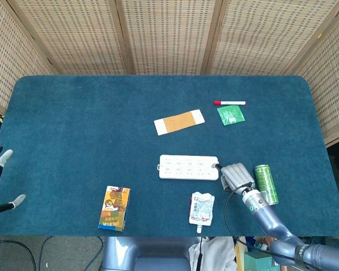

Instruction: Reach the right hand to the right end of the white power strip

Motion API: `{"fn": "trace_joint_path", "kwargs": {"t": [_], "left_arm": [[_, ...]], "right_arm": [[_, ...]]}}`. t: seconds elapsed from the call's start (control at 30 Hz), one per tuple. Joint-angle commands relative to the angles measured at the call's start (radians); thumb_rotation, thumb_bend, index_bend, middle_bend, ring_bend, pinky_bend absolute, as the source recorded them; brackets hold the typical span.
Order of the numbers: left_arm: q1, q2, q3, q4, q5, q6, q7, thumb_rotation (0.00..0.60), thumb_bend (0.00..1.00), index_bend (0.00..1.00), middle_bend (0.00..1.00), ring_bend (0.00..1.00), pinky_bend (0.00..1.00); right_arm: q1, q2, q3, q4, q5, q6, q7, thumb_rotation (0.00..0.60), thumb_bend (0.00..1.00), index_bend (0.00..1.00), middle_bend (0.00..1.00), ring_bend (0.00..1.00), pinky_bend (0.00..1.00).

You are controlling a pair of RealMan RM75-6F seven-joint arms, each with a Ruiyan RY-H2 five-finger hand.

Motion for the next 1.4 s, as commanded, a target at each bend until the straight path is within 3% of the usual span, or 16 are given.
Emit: {"fn": "trace_joint_path", "kwargs": {"t": [0.03, 1.03, 1.3, 1.4], "left_arm": [[0.000, 0.000, -0.001, 0.000, -0.003, 0.000, -0.001, 0.600, 0.00, 0.00, 0.00, 0.00, 0.00], [0.000, 0.005, 0.002, 0.002, 0.001, 0.004, -0.012, 0.600, 0.00, 0.00, 0.00, 0.00, 0.00], [0.002, 0.007, 0.003, 0.001, 0.003, 0.008, -0.016, 0.600, 0.00, 0.00, 0.00, 0.00, 0.00], [0.005, 0.009, 0.005, 0.002, 0.009, 0.012, -0.023, 0.600, 0.00, 0.00, 0.00, 0.00, 0.00]], "right_arm": [[0.009, -0.011, -0.011, 0.006, 0.015, 0.001, -0.011, 0.600, 0.79, 0.20, 0.91, 0.93, 1.00], [0.084, -0.044, -0.062, 0.007, 0.134, 0.017, -0.089, 0.600, 0.79, 0.20, 0.91, 0.93, 1.00], [0.056, -0.018, 0.016, -0.034, -0.035, 0.146, 0.060, 0.600, 0.79, 0.20, 0.91, 0.93, 1.00], [0.023, 0.044, 0.051, -0.096, -0.132, 0.238, 0.139, 0.600, 0.79, 0.20, 0.91, 0.93, 1.00]]}}
